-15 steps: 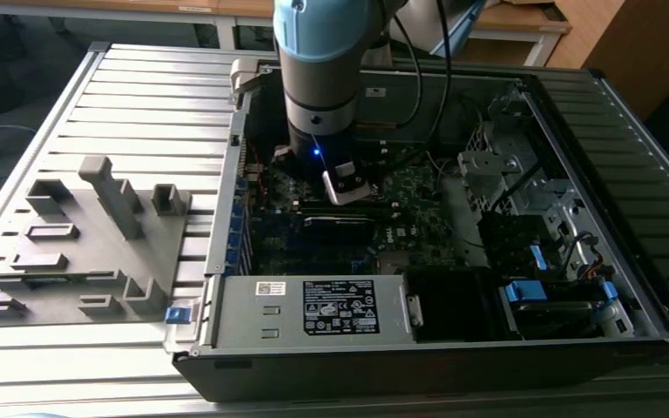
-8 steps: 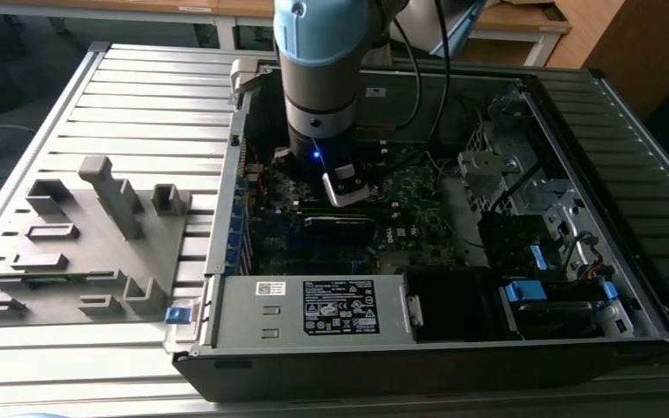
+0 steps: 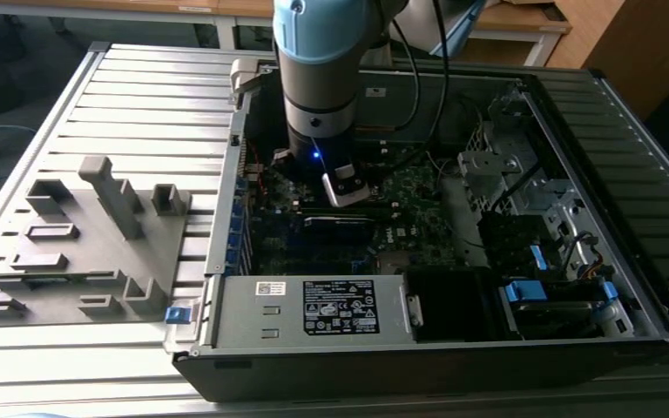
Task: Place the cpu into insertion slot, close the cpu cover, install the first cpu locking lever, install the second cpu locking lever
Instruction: 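Install the second cpu locking lever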
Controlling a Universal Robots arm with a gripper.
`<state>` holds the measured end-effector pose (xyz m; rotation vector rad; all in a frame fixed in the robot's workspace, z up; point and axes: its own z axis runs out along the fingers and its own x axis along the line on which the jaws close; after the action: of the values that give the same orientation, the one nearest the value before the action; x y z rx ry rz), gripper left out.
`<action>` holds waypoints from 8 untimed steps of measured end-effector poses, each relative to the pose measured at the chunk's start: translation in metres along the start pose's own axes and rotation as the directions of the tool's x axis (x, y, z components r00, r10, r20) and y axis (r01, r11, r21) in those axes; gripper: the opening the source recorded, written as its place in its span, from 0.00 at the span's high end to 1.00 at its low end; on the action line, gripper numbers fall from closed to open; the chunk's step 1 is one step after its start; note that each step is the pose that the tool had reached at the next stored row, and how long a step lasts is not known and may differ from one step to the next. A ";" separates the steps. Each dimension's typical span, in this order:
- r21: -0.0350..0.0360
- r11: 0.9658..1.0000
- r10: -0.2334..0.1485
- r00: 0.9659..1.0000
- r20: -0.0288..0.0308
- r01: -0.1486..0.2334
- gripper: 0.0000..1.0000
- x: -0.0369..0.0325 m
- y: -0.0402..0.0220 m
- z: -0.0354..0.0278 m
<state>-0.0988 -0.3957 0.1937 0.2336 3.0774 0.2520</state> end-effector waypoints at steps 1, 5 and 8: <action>0.002 1.000 -0.001 1.000 0.000 0.001 0.89 0.0001 -0.0001 0.0000; 0.002 1.000 -0.001 1.000 0.000 0.001 0.89 0.0000 0.0001 -0.0019; 0.002 1.000 -0.001 1.000 0.000 0.001 0.89 -0.0001 0.0012 -0.0076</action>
<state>-0.0990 -0.3958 0.2014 0.2323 3.0776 0.2489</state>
